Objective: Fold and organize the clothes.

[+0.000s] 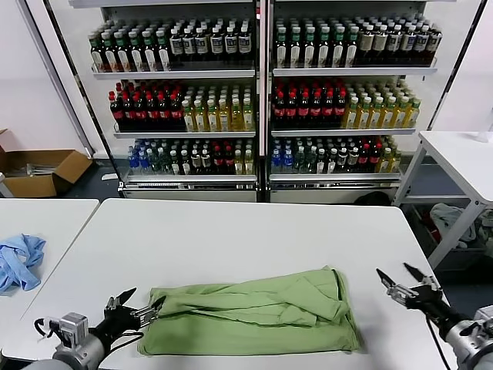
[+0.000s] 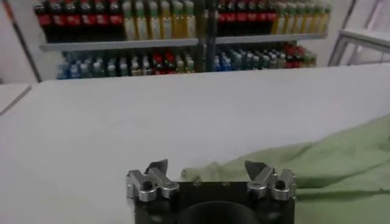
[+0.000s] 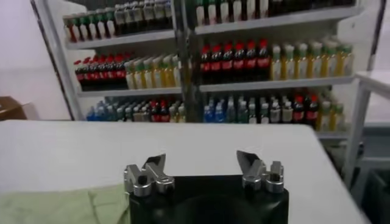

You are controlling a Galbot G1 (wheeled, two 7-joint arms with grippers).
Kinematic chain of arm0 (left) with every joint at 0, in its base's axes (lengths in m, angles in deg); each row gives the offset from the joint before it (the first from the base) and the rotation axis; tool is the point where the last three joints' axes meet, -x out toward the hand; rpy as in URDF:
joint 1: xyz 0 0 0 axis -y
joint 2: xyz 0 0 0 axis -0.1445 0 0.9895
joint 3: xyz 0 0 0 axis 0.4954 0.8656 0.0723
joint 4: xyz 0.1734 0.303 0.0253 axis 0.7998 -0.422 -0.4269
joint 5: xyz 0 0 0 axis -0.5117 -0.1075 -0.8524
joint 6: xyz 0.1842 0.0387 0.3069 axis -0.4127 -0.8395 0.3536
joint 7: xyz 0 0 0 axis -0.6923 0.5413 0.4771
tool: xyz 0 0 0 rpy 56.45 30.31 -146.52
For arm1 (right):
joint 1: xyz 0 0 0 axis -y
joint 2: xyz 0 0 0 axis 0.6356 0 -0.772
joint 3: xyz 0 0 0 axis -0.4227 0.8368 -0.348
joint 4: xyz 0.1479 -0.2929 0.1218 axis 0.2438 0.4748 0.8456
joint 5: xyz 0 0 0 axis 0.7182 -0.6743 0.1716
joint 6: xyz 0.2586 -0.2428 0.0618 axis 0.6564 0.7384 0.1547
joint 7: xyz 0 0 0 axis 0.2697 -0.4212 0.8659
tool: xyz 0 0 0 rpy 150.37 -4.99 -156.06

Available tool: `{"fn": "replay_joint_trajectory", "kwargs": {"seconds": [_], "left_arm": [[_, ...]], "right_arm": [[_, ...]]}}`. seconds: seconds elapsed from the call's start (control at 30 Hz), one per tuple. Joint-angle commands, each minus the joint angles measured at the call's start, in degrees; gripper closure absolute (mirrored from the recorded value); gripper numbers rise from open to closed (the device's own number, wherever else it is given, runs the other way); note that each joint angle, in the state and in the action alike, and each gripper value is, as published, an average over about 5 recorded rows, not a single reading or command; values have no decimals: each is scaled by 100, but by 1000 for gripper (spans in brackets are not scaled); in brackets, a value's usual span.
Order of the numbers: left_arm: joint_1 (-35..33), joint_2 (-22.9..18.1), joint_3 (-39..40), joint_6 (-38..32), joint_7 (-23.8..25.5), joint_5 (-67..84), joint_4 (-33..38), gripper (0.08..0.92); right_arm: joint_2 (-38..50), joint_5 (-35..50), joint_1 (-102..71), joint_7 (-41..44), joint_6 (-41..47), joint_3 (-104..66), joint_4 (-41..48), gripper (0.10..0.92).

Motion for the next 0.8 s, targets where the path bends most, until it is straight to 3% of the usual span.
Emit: {"fn": "replay_joint_trajectory", "kwargs": {"seconds": [0.03,0.53,0.8], "left_arm": [[-82,-569,465,-49,-1815,220,109,181],[-125,-913,987,8,-1793,-106,30,198],[-193,-1001,1145,0,-1699,-242,79,379]], "right_arm": [[-34,-6,-6,89,-350,-356,148,206],[13,169,-62,88,-347,-405,125,203],[-1,189,-48,86,-348,-369,134,203]]}}
